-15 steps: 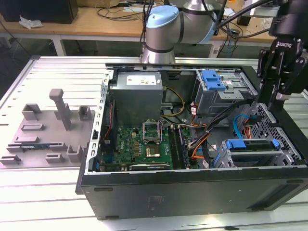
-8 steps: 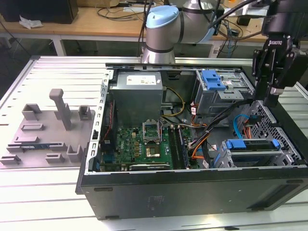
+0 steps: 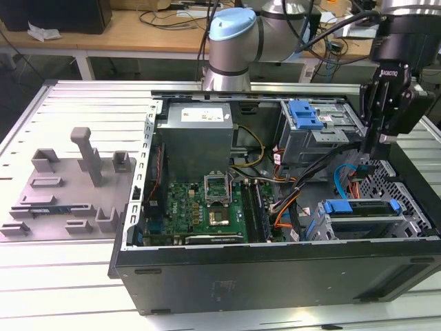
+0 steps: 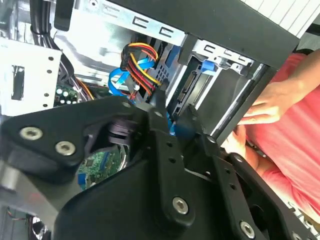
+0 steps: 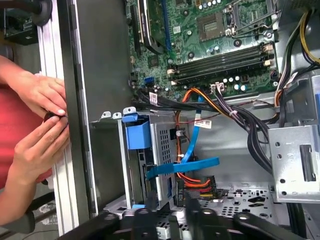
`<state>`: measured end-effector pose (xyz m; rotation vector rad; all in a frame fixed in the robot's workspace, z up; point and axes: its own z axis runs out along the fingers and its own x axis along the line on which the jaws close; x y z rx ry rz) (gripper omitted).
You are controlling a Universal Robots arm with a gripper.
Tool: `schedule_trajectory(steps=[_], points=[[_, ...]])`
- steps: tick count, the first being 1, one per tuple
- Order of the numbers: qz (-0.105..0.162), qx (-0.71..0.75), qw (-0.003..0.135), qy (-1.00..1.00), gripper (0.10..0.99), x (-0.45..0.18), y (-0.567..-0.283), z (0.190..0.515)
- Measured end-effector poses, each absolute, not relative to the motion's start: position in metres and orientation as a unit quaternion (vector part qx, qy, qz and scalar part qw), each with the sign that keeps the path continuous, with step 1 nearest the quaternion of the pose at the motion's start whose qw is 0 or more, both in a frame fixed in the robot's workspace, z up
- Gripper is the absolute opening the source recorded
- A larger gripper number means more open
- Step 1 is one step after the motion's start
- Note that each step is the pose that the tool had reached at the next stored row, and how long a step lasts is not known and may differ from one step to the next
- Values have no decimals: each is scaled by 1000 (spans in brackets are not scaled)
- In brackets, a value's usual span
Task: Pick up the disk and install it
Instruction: 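Insert the first disk wire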
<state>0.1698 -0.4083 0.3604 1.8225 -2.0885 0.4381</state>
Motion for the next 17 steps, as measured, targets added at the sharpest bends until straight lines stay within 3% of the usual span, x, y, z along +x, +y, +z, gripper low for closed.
schedule_trajectory(steps=[1, 8, 17], points=[[157, 640, 166, -734, 290, 170, -408, 359], [170, 636, 152, -737, 290, 161, -408, 352], [171, 636, 151, -737, 290, 161, -406, 343]])
